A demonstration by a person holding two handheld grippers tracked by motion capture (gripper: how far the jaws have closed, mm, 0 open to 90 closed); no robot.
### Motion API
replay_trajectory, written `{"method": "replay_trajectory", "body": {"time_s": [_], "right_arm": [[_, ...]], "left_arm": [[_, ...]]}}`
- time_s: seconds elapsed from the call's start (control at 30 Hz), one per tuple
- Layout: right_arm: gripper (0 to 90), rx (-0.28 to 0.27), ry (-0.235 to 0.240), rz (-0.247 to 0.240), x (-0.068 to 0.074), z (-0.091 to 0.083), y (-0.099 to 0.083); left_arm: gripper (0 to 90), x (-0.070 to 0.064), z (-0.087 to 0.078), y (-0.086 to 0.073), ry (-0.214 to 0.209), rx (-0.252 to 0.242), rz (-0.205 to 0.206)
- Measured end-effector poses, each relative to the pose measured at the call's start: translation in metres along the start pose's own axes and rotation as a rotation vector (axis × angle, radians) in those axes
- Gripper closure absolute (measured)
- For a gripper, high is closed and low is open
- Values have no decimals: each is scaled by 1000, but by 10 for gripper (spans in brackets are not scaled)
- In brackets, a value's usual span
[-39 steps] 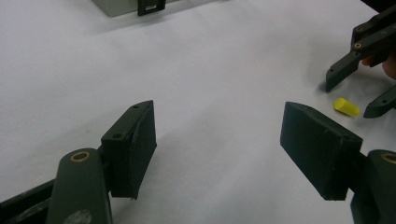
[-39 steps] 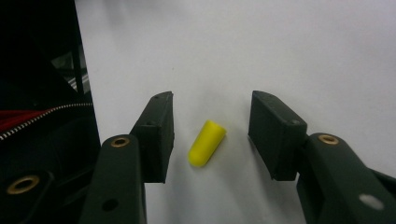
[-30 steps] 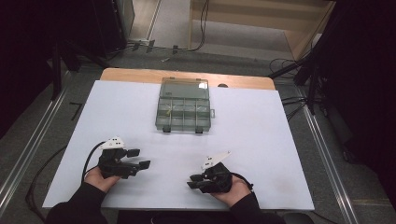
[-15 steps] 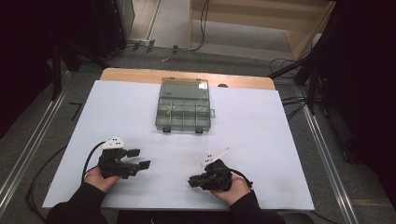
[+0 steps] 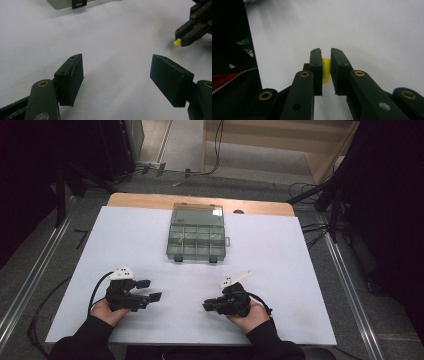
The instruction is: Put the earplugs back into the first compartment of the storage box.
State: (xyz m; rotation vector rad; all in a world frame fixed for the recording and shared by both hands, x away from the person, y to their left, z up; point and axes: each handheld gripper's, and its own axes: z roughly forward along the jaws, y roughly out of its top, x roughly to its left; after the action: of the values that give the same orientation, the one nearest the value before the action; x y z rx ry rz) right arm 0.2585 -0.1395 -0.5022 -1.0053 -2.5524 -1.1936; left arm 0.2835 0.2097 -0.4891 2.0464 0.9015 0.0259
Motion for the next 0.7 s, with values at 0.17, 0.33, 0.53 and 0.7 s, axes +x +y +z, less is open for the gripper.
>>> {"method": "replay_trajectory", "body": {"time_s": [0.17,0.33,0.53,0.7], "right_arm": [[782,-12,-9,13,-6,1,8],[782,-30,-8,28,-11,0,16],[782,-55,-13,22,-13,-2,29],[782,-72,-18,13,-16,-1,46]], "left_arm": [[267,0,0,0,-2,-1,1],[267,0,0,0,-1,0,3],[267,0,0,0,-2,1,3],[267,0,0,0,-1,2,3]]}}
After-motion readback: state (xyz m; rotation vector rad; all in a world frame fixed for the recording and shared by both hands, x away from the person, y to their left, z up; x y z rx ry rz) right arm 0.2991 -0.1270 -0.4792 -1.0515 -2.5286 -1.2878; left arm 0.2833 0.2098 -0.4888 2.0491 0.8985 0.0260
